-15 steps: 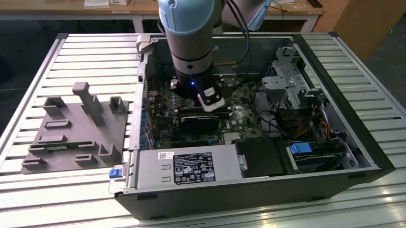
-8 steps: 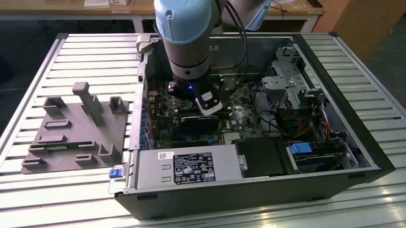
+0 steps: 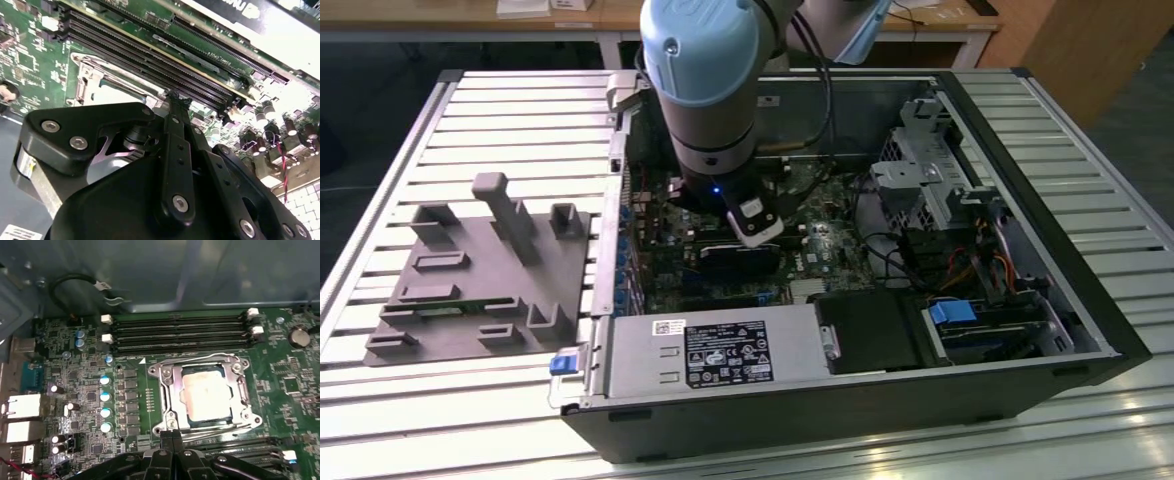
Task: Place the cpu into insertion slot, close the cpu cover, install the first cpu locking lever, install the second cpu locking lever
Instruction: 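Install the second cpu locking lever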
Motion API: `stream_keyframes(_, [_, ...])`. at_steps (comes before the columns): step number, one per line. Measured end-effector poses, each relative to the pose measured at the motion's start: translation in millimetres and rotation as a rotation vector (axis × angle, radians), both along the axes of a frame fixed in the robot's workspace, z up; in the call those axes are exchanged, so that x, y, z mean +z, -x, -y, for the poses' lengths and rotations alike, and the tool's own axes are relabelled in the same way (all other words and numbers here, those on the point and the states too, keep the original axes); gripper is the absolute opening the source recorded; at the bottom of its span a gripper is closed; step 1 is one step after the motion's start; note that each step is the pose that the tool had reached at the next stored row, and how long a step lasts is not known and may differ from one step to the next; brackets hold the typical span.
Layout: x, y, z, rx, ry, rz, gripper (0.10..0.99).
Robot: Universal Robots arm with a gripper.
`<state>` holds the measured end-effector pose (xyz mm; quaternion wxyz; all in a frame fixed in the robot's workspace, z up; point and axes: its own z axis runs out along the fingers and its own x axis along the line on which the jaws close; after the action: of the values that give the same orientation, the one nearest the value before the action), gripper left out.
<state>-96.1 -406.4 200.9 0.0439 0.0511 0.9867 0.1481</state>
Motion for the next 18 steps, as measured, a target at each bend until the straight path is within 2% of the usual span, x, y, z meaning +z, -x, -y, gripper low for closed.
stream_keyframes(8, [-4.9,1.1,-0.1,0.036,-0.001,0.0,0.102])
stream_keyframes(18, [-8.6,1.3,-3.2,0.039,-0.001,0.0,0.102])
